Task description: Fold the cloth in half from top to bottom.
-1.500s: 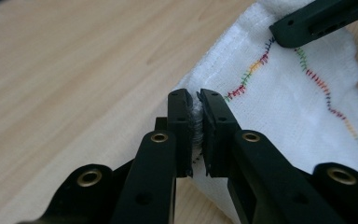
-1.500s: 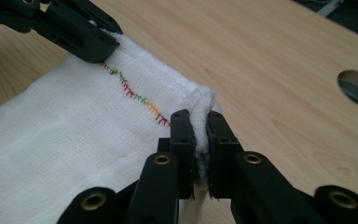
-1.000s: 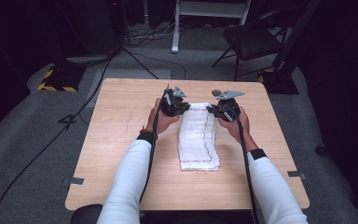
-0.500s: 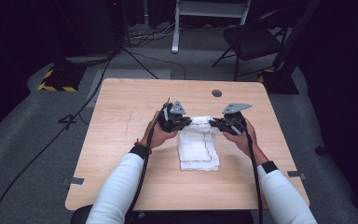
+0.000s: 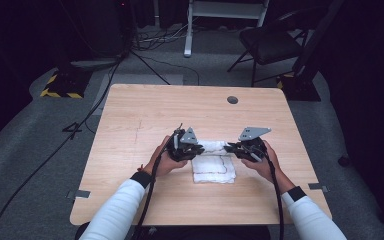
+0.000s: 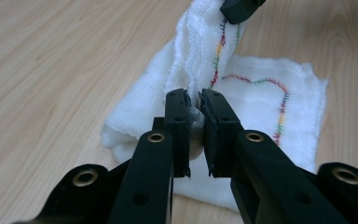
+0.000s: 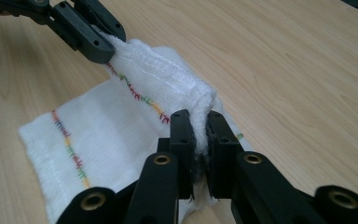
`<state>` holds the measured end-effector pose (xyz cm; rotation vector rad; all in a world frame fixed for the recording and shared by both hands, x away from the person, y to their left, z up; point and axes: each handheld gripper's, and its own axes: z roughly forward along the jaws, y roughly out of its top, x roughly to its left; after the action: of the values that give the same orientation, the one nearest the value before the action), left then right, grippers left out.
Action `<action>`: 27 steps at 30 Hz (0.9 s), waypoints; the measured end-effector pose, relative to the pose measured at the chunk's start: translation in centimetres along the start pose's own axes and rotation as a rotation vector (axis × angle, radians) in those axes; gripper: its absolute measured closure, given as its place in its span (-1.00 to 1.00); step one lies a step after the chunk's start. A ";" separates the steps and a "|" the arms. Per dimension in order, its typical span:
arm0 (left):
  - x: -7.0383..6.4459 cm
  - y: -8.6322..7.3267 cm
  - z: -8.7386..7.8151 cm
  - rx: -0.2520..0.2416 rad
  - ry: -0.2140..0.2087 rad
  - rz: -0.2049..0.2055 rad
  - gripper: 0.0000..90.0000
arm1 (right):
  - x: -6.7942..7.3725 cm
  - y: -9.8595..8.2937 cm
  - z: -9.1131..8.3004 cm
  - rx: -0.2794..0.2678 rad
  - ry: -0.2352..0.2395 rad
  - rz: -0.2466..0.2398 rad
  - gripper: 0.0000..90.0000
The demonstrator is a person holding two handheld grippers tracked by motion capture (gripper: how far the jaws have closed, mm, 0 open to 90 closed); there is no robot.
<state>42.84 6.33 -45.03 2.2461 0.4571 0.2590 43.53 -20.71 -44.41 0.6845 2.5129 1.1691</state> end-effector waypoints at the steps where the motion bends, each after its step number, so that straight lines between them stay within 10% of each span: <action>1: -0.3 -0.1 -0.1 -0.002 -0.003 0.001 0.81 | 0.5 -0.3 -0.3 0.003 0.012 -0.012 0.85; 27: -5.1 -2.9 -0.2 0.113 -0.069 0.127 0.85 | 4.2 -4.7 -1.7 0.092 0.087 -0.087 0.74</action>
<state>37.38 6.12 -47.24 2.3906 0.3001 0.2248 37.82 -22.24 -47.25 0.5510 2.6541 1.0818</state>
